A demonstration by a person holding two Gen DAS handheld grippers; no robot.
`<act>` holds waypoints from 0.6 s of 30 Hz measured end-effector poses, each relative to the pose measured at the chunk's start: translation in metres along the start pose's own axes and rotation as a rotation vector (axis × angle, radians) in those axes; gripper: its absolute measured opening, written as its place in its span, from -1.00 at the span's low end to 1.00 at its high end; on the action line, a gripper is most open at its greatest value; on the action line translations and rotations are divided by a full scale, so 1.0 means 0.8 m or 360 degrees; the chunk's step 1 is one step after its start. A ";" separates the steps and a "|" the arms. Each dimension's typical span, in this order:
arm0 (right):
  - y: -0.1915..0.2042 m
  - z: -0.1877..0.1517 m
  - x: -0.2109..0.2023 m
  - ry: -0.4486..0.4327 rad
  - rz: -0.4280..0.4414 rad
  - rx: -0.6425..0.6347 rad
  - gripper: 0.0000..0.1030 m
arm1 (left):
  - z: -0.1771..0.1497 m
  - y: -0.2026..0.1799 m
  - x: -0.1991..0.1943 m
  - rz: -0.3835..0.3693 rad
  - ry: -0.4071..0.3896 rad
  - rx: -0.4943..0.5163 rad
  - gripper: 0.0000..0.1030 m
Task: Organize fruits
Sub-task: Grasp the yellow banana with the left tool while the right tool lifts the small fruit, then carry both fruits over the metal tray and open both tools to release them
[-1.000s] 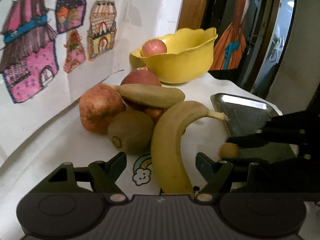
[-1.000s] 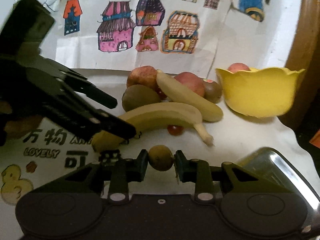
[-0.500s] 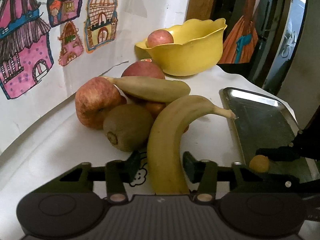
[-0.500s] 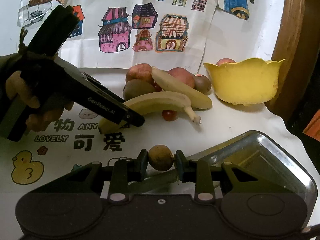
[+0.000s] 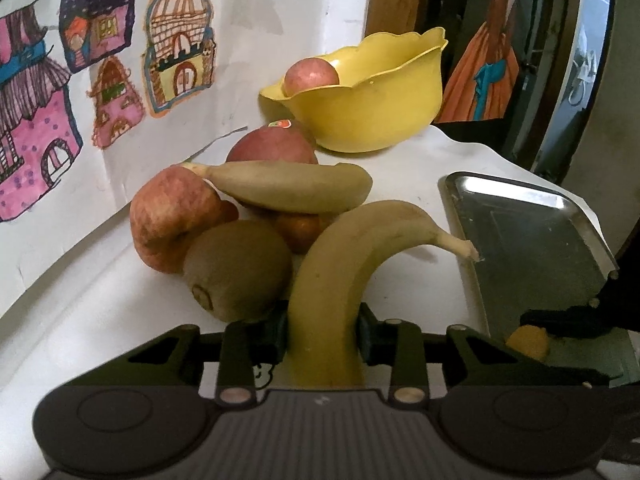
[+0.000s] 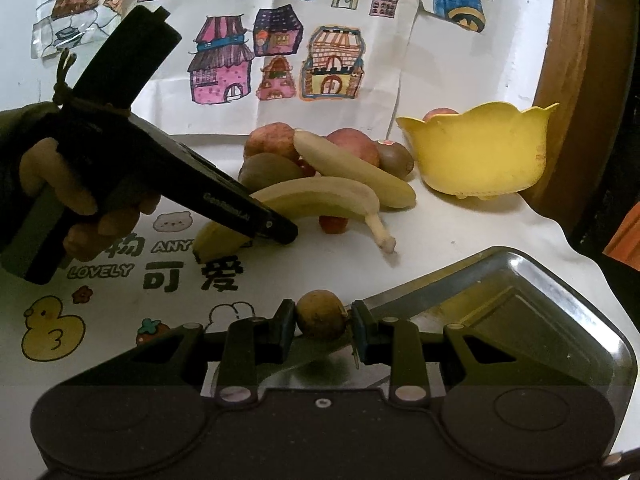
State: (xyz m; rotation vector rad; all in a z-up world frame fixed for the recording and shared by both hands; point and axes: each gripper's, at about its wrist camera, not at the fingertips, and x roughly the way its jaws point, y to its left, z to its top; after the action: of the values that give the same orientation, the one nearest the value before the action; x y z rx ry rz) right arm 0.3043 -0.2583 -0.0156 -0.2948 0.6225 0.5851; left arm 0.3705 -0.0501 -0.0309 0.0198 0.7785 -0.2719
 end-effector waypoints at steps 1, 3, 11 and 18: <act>0.000 -0.001 -0.001 -0.0003 -0.0003 0.0006 -0.37 | -0.001 0.000 -0.001 -0.0001 -0.0002 -0.0001 -0.29; -0.001 -0.002 -0.002 -0.0010 -0.0010 0.0022 -0.37 | -0.005 -0.002 -0.004 -0.0004 -0.0013 0.0005 -0.30; -0.004 -0.010 -0.019 -0.0039 -0.0045 0.0072 -0.37 | -0.020 -0.013 -0.020 -0.0121 -0.0003 0.0027 -0.30; -0.012 -0.023 -0.038 -0.0031 -0.0086 0.0115 -0.37 | -0.029 -0.025 -0.033 -0.0246 0.0048 -0.0014 -0.30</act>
State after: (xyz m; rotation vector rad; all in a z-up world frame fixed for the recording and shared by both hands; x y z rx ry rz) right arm 0.2813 -0.2863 -0.0098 -0.2371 0.6135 0.5121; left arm 0.3314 -0.0605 -0.0271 -0.0449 0.8123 -0.4155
